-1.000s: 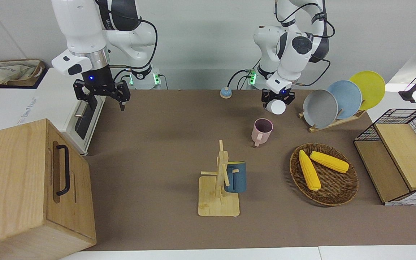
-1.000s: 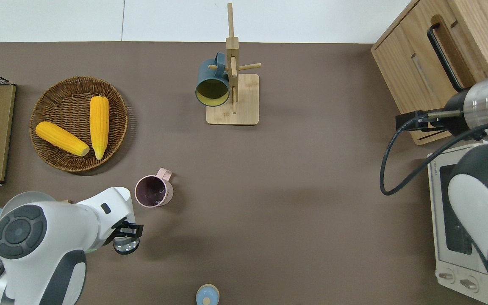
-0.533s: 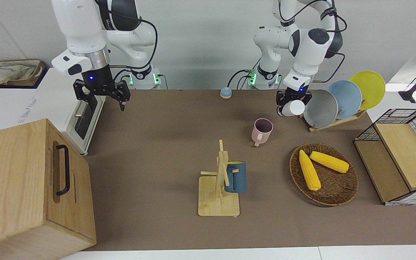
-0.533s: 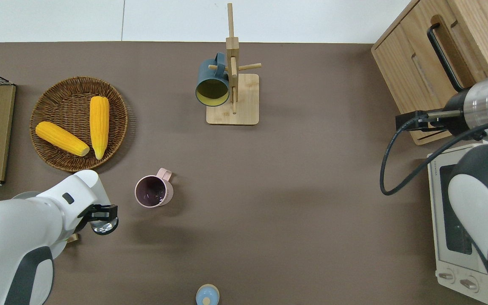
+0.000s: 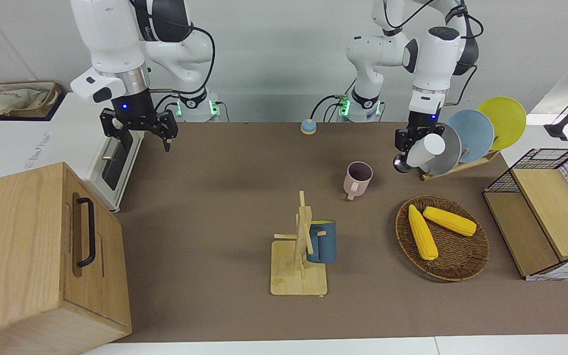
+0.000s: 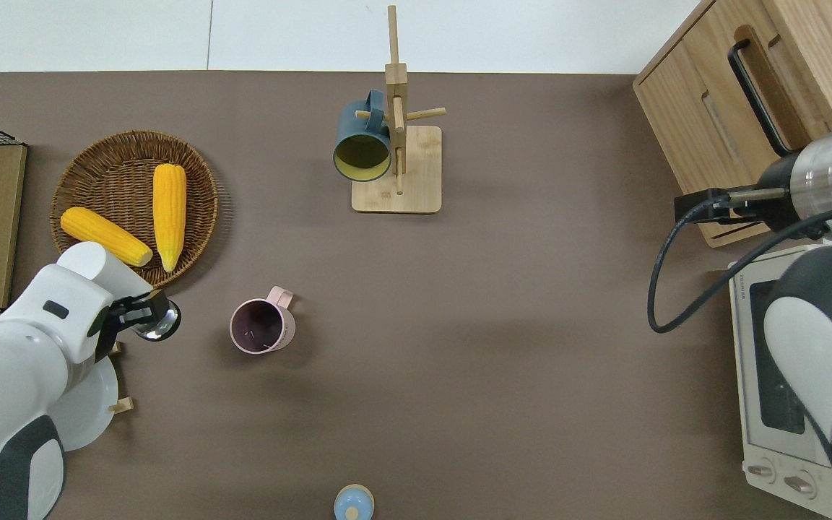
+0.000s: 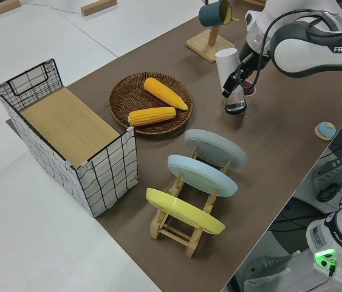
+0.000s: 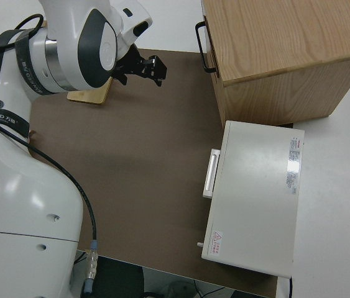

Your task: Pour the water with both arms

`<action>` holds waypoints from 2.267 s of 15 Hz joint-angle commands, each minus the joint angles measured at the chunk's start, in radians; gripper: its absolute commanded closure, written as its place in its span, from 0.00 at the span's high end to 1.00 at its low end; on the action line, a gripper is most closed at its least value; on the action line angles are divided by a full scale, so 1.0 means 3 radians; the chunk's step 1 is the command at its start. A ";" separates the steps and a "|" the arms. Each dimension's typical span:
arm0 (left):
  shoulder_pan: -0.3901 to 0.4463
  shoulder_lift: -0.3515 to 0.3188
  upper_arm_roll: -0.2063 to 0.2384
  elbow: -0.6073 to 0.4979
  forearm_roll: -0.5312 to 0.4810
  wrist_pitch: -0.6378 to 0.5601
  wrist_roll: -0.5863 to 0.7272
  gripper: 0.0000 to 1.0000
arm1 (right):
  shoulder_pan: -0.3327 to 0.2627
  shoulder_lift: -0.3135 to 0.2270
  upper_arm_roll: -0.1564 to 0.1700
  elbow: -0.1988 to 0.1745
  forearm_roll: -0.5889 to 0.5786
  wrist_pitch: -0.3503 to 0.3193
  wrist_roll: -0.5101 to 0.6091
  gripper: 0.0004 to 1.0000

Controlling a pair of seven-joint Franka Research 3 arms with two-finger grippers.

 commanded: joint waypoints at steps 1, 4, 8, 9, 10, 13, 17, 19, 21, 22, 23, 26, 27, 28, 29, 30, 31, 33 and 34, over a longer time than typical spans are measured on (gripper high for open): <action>0.0162 0.0160 -0.0028 0.0375 0.0238 0.0090 -0.0280 0.00 | -0.0025 -0.0020 0.0013 0.0003 0.0071 -0.0015 -0.0029 0.99; 0.0372 0.0252 -0.0028 0.0666 0.0376 0.0105 -0.0280 0.00 | -0.0030 -0.0020 0.0013 0.0003 0.0071 -0.0015 -0.0029 0.99; 0.0638 0.0446 -0.0033 0.1137 0.0392 0.0105 -0.0239 0.00 | -0.0025 -0.0020 0.0013 0.0003 0.0071 -0.0015 -0.0029 0.99; 0.0689 0.0522 -0.0033 0.1269 0.0376 0.0105 -0.0239 0.00 | -0.0030 -0.0025 0.0013 0.0003 0.0071 -0.0015 -0.0029 0.99; 0.0760 0.0584 -0.0028 0.1377 0.0376 0.0110 -0.0229 0.00 | -0.0030 -0.0020 0.0013 0.0008 0.0071 -0.0015 -0.0029 0.99; 0.0960 0.0753 0.0008 0.1618 0.0361 0.0120 0.0086 0.00 | -0.0030 -0.0020 0.0013 0.0003 0.0071 -0.0015 -0.0029 0.99; 0.1256 0.0891 0.0018 0.1766 -0.0444 0.0120 0.1076 0.00 | -0.0030 -0.0025 0.0013 0.0008 0.0071 -0.0015 -0.0029 0.99; 0.1419 0.0957 0.0018 0.1843 -0.0802 0.0120 0.1542 0.00 | -0.0025 -0.0020 0.0013 0.0003 0.0071 -0.0015 -0.0029 0.99; 0.1604 0.1054 0.0013 0.1905 -0.1192 0.0120 0.2140 0.00 | -0.0030 -0.0020 0.0013 0.0003 0.0071 -0.0015 -0.0029 0.99; 0.1696 0.1100 0.0013 0.1935 -0.1361 0.0120 0.2396 0.00 | -0.0030 -0.0025 0.0013 0.0008 0.0071 -0.0015 -0.0029 0.99; 0.1783 0.1167 0.0018 0.1981 -0.1504 0.0120 0.2637 0.00 | -0.0030 -0.0020 0.0013 0.0003 0.0071 -0.0015 -0.0029 0.99; 0.2079 0.1397 0.0013 0.2165 -0.2066 0.0120 0.3496 0.00 | -0.0030 -0.0020 0.0013 0.0003 0.0071 -0.0015 -0.0029 0.99; 0.2146 0.1453 0.0013 0.2171 -0.2220 0.0115 0.3721 0.00 | -0.0025 -0.0020 0.0013 0.0008 0.0071 -0.0015 -0.0029 0.99; 0.2192 0.1479 0.0008 0.2171 -0.2368 0.0120 0.3911 0.00 | -0.0025 -0.0020 0.0013 0.0003 0.0071 -0.0015 -0.0029 0.99; 0.2218 0.1525 0.0008 0.2171 -0.2521 0.0120 0.4085 0.00 | -0.0030 -0.0025 0.0013 0.0008 0.0071 -0.0015 -0.0029 0.99; 0.2279 0.1566 0.0008 0.2171 -0.2649 0.0120 0.4248 0.00 | -0.0030 -0.0025 0.0013 0.0003 0.0071 -0.0015 -0.0029 0.99; 0.2305 0.1607 0.0003 0.2176 -0.2747 0.0125 0.4382 0.00 | -0.0030 -0.0025 0.0013 0.0003 0.0071 -0.0015 -0.0029 0.99; 0.2310 0.1688 0.0003 0.2252 -0.2936 0.0126 0.4536 0.00 | -0.0030 -0.0020 0.0013 0.0003 0.0071 -0.0015 -0.0029 0.99; 0.2305 0.1734 -0.0002 0.2303 -0.2957 0.0126 0.4562 0.00 | -0.0030 -0.0020 0.0013 0.0003 0.0071 -0.0015 -0.0029 0.99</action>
